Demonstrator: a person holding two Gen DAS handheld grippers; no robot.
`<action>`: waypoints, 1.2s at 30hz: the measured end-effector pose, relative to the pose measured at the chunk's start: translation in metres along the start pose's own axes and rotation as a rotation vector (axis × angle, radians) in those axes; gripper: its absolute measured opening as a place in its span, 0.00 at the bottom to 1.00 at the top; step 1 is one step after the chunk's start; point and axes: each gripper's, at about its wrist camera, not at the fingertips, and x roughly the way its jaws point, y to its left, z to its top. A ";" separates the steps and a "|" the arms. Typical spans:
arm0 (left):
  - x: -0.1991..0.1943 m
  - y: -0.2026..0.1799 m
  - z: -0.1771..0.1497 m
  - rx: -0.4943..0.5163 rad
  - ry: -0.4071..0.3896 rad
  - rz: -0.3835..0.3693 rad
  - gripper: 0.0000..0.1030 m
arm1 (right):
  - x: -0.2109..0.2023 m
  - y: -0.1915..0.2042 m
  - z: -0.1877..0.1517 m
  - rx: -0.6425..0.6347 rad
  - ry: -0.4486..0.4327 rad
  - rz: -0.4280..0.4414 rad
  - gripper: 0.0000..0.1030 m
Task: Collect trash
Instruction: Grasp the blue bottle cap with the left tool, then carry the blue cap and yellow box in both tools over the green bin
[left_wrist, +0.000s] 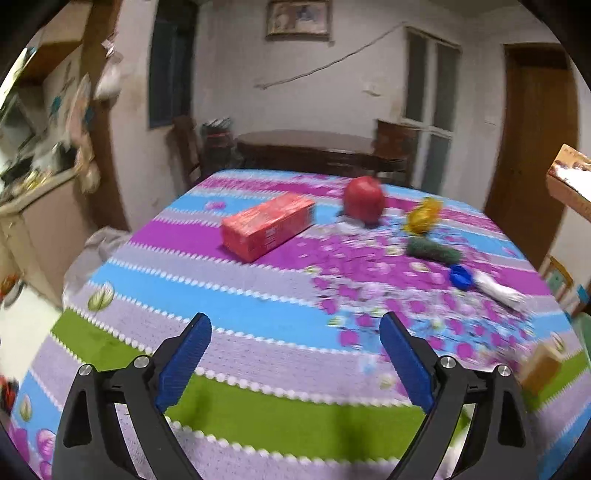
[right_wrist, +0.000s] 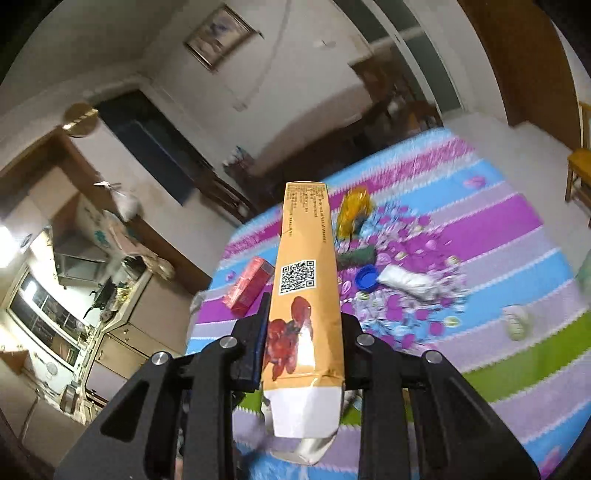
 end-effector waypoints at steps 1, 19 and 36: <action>-0.009 -0.007 0.000 0.035 -0.001 -0.060 0.90 | -0.018 -0.002 -0.008 -0.041 -0.029 -0.012 0.24; 0.074 -0.170 0.036 0.502 0.125 -0.336 0.71 | -0.064 -0.090 -0.093 0.050 -0.061 -0.069 0.24; 0.159 -0.190 0.040 0.442 0.269 -0.386 0.40 | -0.033 -0.106 -0.084 0.028 -0.020 -0.067 0.24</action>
